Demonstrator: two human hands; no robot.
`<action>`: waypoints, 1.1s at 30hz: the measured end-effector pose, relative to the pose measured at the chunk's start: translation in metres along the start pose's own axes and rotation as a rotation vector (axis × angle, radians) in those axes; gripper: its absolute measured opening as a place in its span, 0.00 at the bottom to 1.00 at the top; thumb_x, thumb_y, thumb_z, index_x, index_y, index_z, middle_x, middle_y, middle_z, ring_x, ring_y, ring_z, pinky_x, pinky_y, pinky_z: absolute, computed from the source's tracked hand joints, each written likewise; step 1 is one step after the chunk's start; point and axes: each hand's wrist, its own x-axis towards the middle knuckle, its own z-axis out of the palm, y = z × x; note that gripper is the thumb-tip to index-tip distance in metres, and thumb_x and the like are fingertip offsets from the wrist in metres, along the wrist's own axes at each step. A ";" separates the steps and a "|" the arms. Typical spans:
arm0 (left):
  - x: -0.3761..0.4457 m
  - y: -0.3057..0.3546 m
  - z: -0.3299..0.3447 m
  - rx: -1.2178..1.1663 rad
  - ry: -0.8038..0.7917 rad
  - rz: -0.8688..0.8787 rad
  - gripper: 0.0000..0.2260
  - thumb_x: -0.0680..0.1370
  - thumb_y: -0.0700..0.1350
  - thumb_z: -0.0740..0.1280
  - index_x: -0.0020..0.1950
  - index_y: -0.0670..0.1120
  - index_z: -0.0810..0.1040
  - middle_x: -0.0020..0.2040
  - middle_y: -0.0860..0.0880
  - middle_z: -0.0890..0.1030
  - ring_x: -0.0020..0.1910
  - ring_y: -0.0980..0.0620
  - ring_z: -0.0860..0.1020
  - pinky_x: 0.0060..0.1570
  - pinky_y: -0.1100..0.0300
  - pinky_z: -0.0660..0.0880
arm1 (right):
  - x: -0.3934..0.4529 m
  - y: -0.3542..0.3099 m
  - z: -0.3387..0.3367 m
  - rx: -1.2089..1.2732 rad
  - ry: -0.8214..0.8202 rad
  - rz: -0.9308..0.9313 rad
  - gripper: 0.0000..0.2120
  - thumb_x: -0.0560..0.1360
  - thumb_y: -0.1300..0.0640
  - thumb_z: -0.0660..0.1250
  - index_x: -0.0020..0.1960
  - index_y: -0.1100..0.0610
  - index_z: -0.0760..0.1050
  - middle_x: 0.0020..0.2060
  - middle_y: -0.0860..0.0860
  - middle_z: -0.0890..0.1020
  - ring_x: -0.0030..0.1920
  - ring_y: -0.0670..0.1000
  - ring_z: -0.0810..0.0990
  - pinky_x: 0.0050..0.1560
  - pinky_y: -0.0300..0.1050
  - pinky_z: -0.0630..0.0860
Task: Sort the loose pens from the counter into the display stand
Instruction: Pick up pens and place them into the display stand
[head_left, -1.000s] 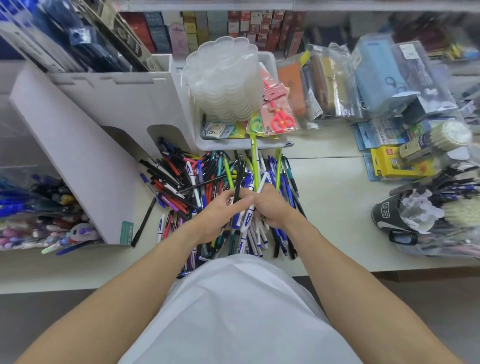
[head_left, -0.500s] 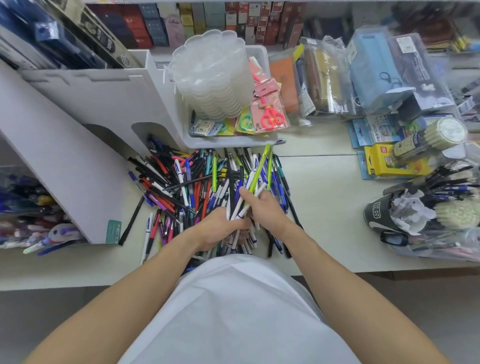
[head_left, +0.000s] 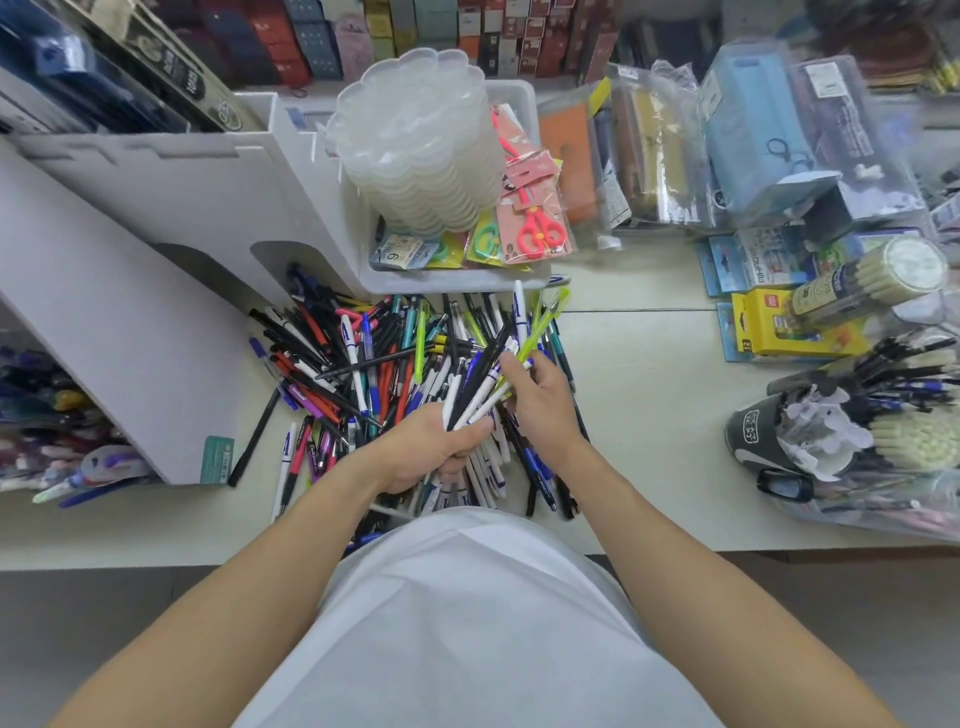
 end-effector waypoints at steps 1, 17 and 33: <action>-0.001 0.000 -0.001 0.010 -0.002 -0.001 0.11 0.82 0.51 0.65 0.48 0.44 0.69 0.30 0.50 0.63 0.27 0.51 0.61 0.27 0.61 0.65 | 0.002 0.001 0.000 -0.009 0.014 0.006 0.11 0.83 0.49 0.64 0.50 0.56 0.76 0.40 0.48 0.78 0.40 0.46 0.75 0.48 0.49 0.72; 0.003 -0.005 0.013 -0.157 0.296 0.140 0.23 0.80 0.61 0.63 0.36 0.42 0.75 0.30 0.41 0.74 0.29 0.45 0.73 0.36 0.54 0.70 | -0.049 -0.027 0.002 -0.183 -0.378 0.177 0.19 0.87 0.51 0.52 0.45 0.61 0.73 0.28 0.56 0.78 0.24 0.52 0.76 0.26 0.42 0.70; 0.002 -0.010 0.012 -0.327 0.171 -0.090 0.30 0.75 0.59 0.71 0.58 0.31 0.77 0.47 0.41 0.84 0.47 0.45 0.79 0.45 0.57 0.78 | -0.020 -0.033 -0.034 -0.747 -0.523 0.126 0.28 0.68 0.32 0.74 0.40 0.59 0.81 0.31 0.52 0.85 0.27 0.44 0.79 0.33 0.39 0.74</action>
